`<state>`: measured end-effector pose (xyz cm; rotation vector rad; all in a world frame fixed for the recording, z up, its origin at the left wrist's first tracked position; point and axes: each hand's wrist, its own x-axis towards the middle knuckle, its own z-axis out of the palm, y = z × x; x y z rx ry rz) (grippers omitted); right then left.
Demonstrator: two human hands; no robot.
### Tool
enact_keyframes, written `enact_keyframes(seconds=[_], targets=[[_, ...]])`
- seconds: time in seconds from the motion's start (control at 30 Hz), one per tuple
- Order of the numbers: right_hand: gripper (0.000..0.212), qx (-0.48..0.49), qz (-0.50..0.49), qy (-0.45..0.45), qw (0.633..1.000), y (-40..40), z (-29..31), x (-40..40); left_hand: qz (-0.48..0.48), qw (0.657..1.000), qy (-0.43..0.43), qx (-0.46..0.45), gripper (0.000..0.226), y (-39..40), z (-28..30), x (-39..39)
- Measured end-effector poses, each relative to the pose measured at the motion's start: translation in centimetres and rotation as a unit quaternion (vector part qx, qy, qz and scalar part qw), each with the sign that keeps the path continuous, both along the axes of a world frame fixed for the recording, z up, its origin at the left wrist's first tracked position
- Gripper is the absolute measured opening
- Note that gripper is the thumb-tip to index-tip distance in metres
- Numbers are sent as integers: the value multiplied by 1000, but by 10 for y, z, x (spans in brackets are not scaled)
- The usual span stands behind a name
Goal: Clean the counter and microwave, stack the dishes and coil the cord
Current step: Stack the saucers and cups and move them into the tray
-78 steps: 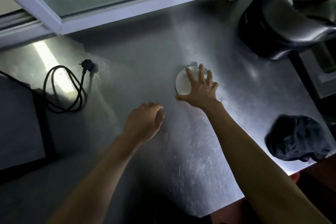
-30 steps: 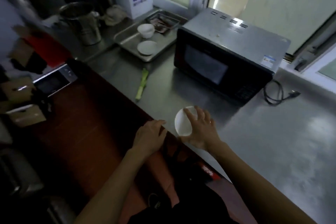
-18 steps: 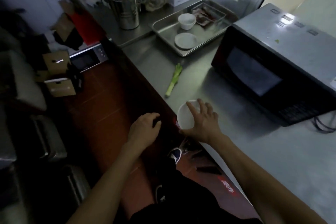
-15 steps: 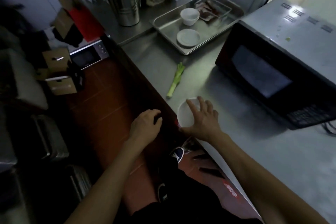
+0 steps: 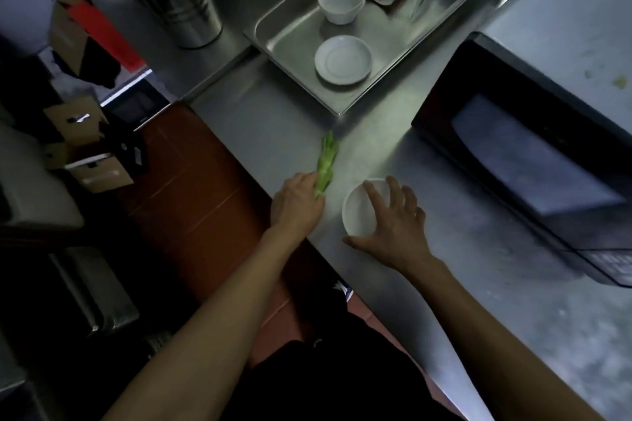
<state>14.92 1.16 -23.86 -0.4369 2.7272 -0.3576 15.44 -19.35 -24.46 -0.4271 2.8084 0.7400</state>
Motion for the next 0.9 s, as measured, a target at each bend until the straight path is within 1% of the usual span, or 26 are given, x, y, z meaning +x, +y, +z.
enact_keyframes(seconds=[0.1,0.2,0.4,0.5,0.7,0.9], targets=[[115,-9,-12,-15,1000,-2,-1,-10,-10,998,-39,-40,50,5,-10,-15],[114,-14,-26,-21,999,-2,-1,-15,-12,998,-44,-49,51,12,-15,-22],[114,-12,-43,-37,998,2,-4,-15,9,999,-35,-12,56,13,-19,-25],[115,-13,-58,-39,997,2,-6,-11,-5,999,-40,1,60,8,-17,-22],[113,-9,-91,-23,996,-17,1,-12,-55,998,-31,2,64,-24,-3,-9],[114,4,-98,-5,995,-67,15,-21,-63,997,21,35,63,-88,19,-8]])
